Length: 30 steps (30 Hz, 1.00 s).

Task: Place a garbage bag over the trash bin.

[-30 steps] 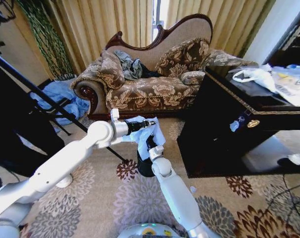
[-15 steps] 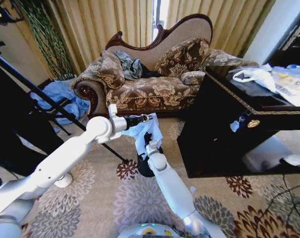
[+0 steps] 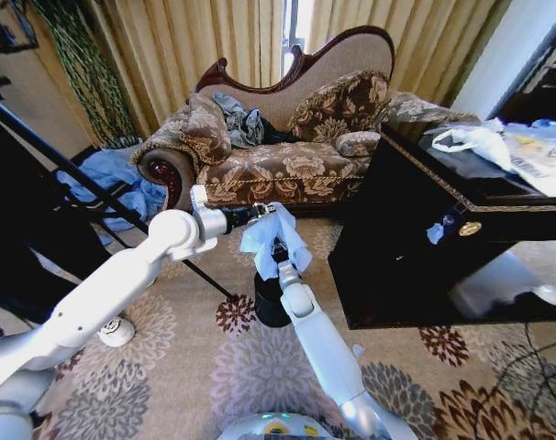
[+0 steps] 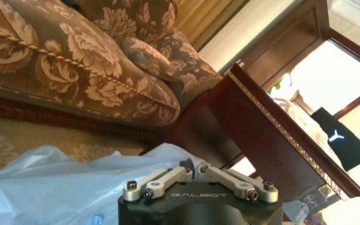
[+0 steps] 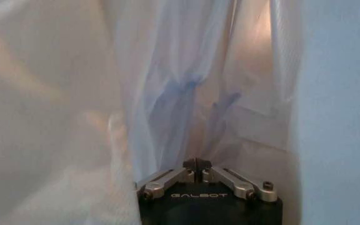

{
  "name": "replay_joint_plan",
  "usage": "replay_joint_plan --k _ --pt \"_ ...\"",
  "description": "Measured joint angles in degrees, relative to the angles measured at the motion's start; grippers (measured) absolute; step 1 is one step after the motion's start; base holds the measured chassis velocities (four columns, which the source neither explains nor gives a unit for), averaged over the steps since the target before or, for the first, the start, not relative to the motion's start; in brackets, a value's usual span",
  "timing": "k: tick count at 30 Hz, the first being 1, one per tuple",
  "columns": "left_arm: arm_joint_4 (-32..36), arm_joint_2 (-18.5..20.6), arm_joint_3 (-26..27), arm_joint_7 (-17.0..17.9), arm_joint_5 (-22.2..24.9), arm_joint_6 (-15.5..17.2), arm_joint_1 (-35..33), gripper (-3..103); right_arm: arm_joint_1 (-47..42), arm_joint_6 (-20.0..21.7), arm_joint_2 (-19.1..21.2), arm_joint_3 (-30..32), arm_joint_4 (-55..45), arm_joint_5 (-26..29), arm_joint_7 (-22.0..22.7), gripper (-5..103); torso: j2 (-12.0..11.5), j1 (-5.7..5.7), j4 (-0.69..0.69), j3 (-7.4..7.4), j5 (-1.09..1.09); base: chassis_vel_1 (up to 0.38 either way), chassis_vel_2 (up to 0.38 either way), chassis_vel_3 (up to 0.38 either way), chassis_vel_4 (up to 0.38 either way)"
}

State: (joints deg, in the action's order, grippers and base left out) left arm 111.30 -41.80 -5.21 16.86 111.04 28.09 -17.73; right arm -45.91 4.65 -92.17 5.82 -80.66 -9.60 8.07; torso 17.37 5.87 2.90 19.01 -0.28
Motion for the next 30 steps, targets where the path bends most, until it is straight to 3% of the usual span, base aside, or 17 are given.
replay_joint_plan --k 13,24,30 --pt "0.54 -1.43 -2.43 1.19 -0.28 -0.55 0.08 0 2.41 1.28 0.02 -1.78 -1.98 7.77 2.89 0 0.0 0.0 -0.01 0.0 0.0 0.0 0.0 0.0 0.0" --pt "1.26 -2.3 -2.4 1.77 -0.16 -1.2 -0.77 0 5.48 -1.64 0.03 0.27 5.16 8.12 3.66 0 0.0 0.0 0.0 0.0 0.01 0.0 0.0 0.0 0.0" --pt "1.27 -1.76 -1.5 1.8 -0.12 -1.42 -1.35 0 5.84 -2.26 0.03 0.61 4.37 8.57 4.7 0 0.0 0.0 -0.01 0.0 0.0 0.0 0.0 0.0 0.0"
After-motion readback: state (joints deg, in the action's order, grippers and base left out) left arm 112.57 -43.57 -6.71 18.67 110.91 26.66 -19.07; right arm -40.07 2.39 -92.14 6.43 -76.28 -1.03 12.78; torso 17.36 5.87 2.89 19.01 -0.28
